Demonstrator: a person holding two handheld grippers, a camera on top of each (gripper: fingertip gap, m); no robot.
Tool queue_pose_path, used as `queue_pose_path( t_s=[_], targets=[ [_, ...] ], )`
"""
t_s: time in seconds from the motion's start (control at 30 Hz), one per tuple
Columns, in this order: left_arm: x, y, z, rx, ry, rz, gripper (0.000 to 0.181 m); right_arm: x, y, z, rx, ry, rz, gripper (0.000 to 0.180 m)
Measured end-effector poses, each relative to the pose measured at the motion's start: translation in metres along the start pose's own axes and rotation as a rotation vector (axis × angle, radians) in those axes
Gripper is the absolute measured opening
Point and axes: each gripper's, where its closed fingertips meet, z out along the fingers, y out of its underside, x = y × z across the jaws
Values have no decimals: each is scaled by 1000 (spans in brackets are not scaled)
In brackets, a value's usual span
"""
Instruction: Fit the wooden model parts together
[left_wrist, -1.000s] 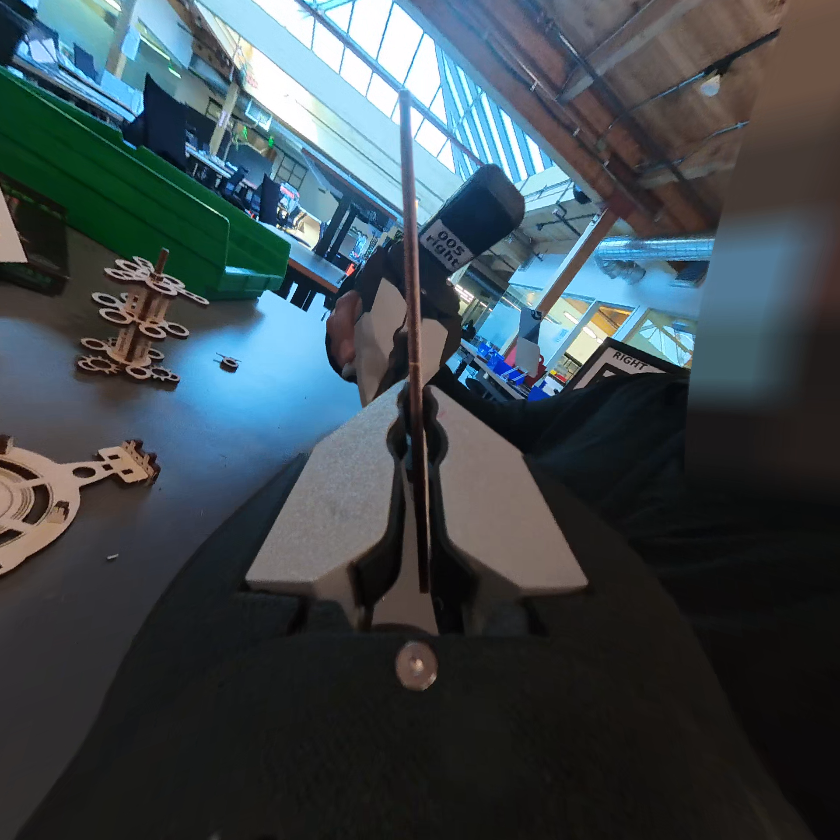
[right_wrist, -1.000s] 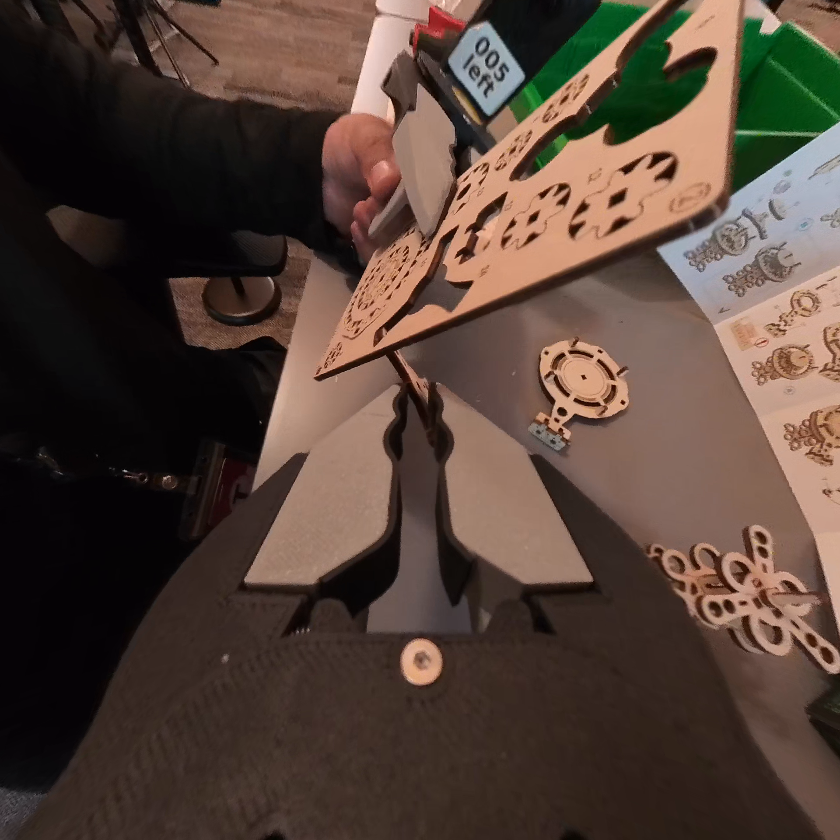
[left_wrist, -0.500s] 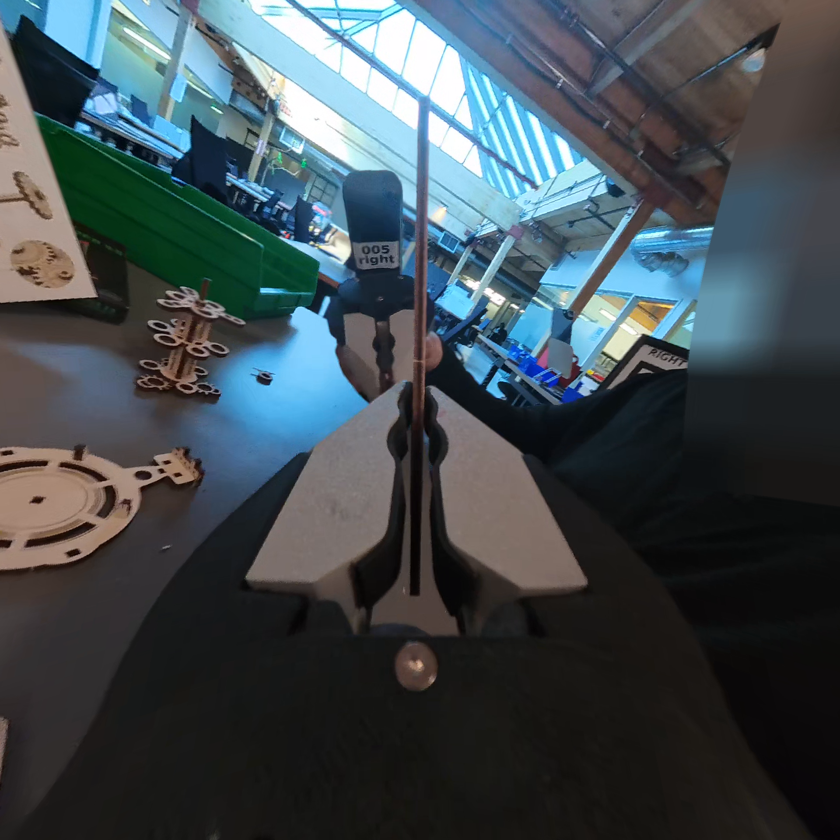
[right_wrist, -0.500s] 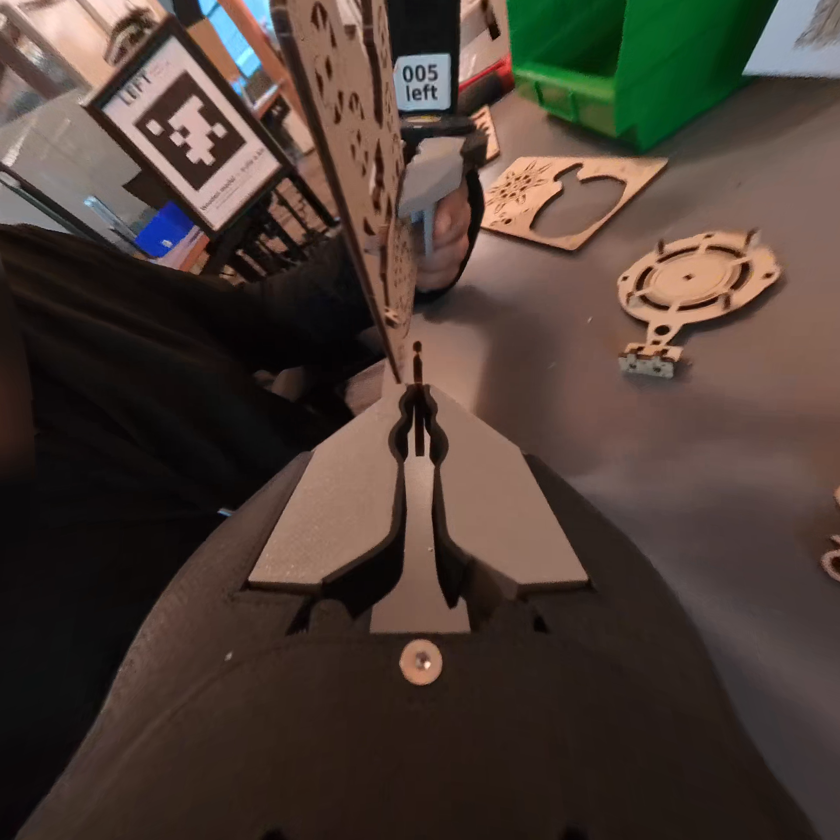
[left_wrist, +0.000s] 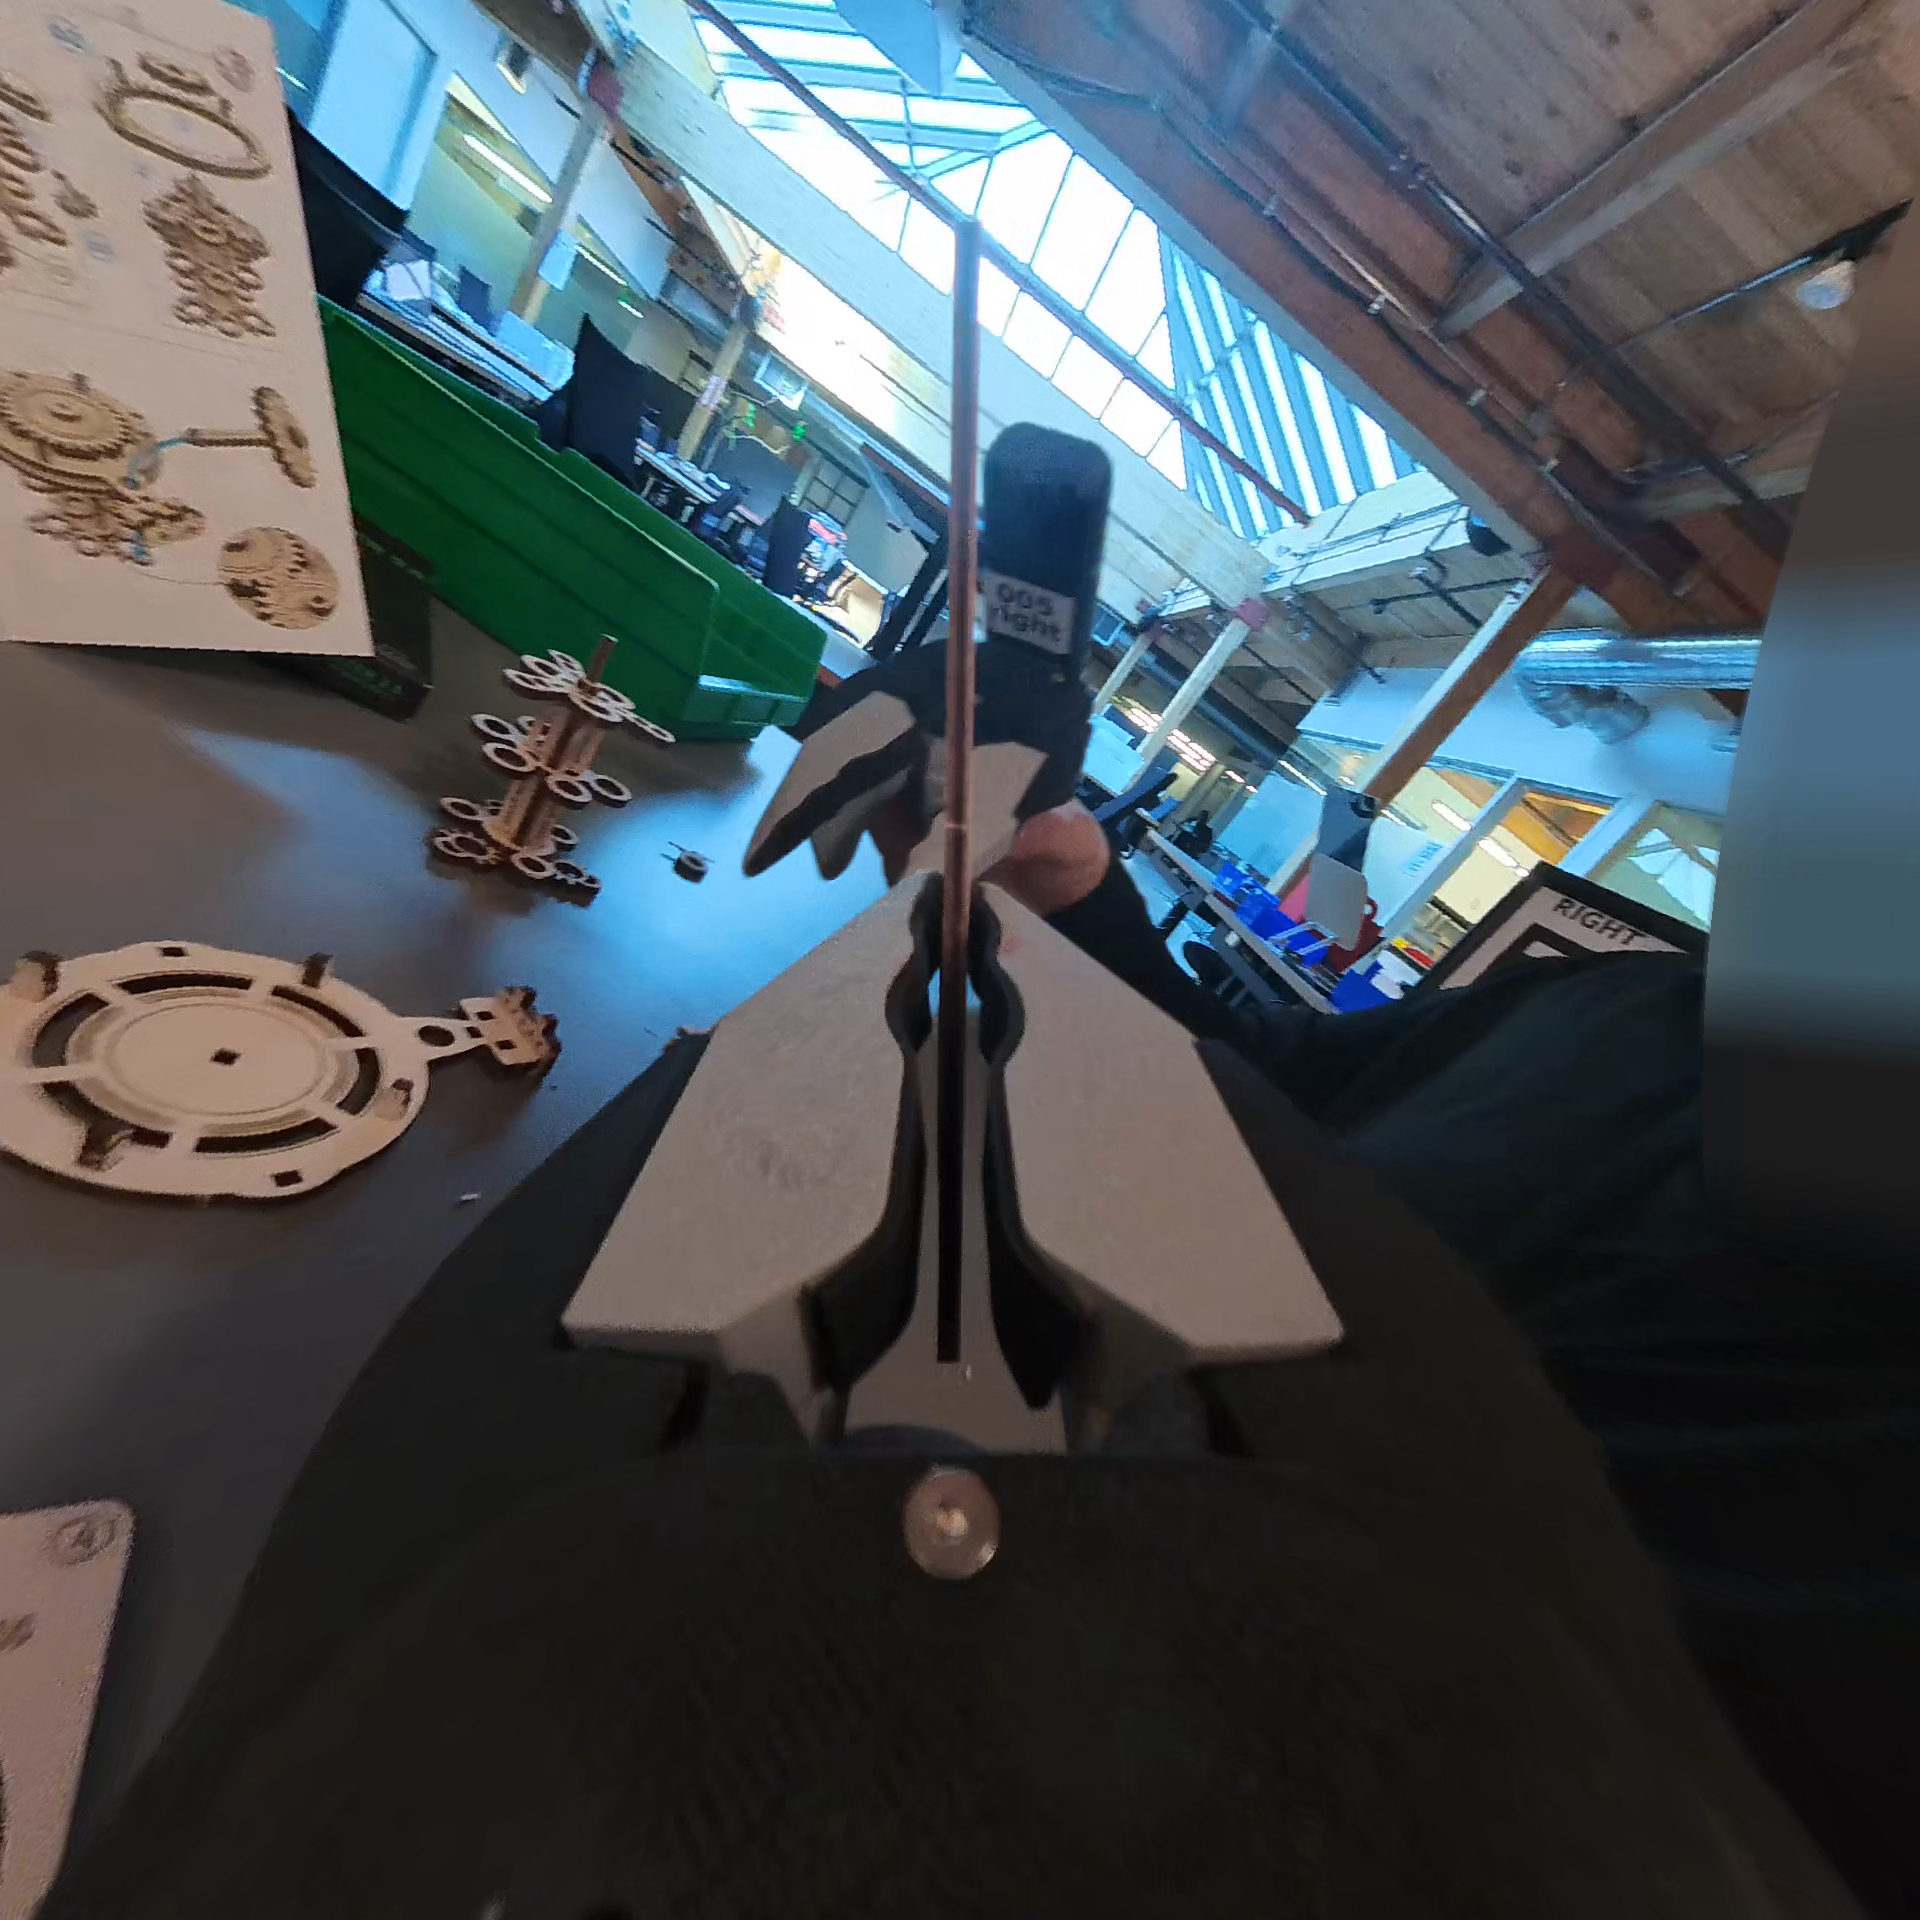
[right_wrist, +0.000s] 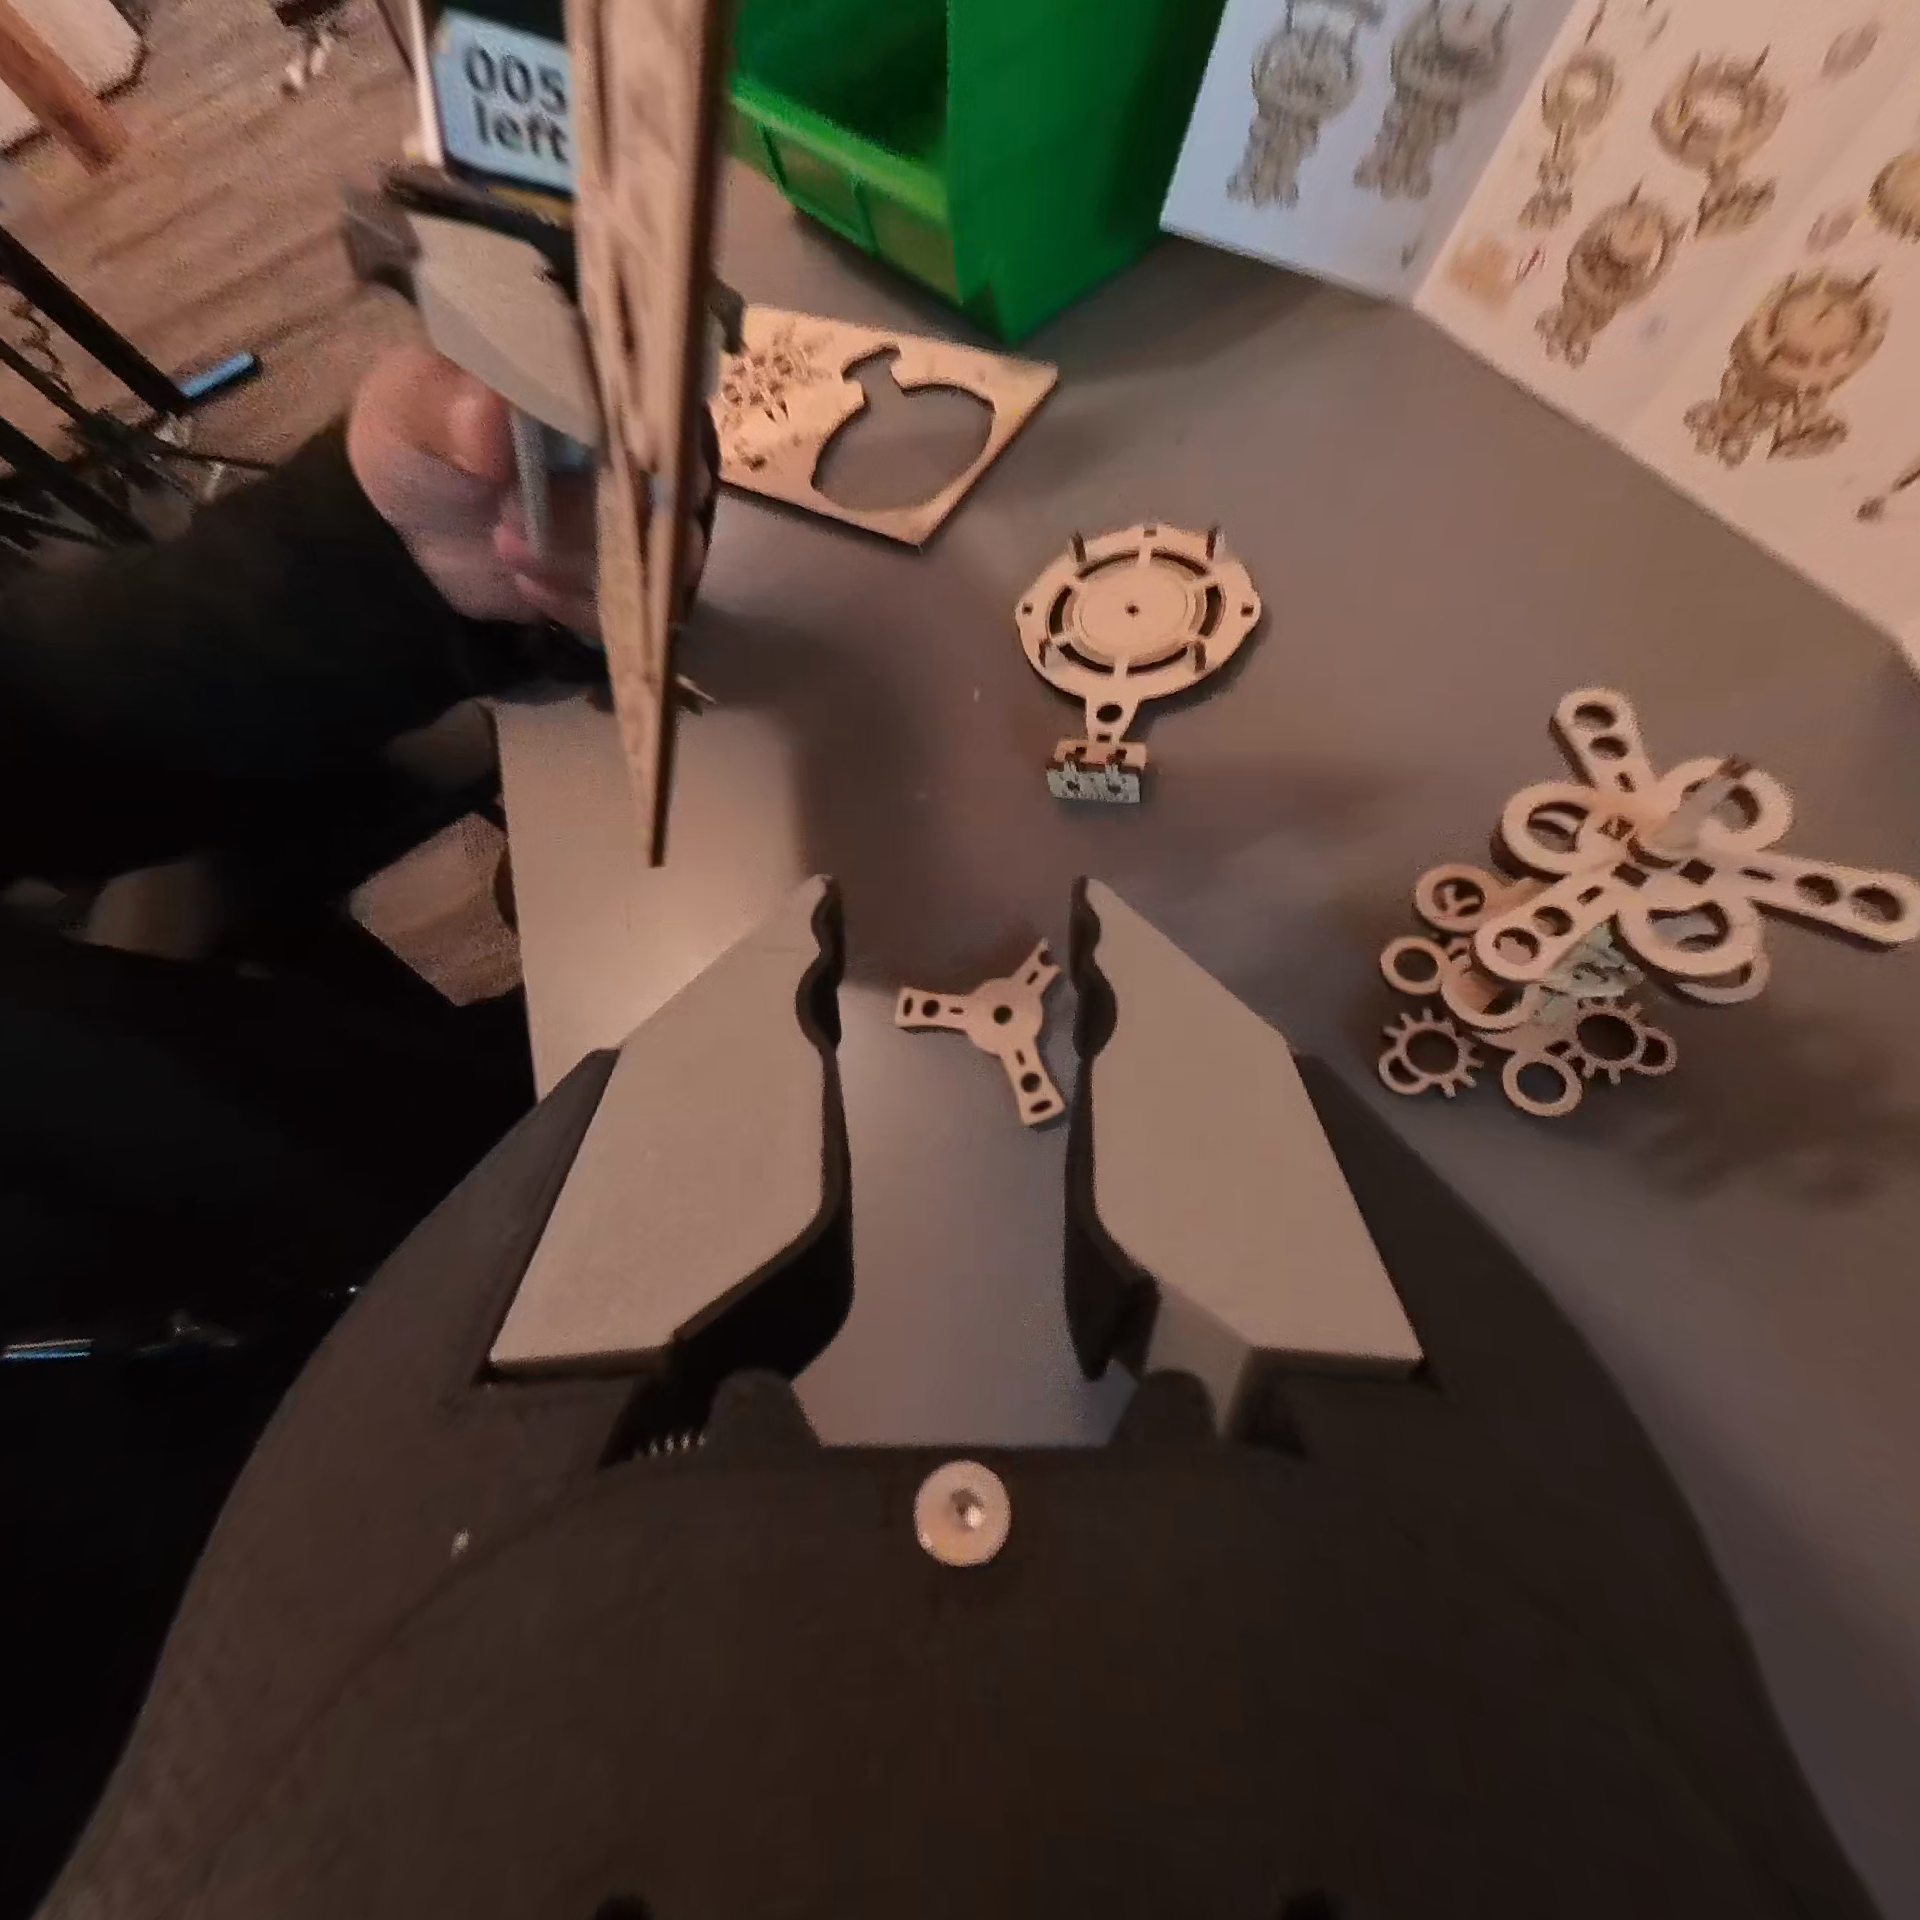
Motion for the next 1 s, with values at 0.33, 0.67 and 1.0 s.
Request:
queue_pose_path(
  t_s=[0.33,0.67,1.0],
  targets=[
    [2,3,12,-4,-74,45,1,-28,-21,6,128,-36,-38,39],
    [-7,13,15,-40,-120,4,1,-31,-13,22,-19,13,-236,14],
    [-21,1,7,74,-188,-52,1,-14,-43,22,260,65,5,10]
  ],
)
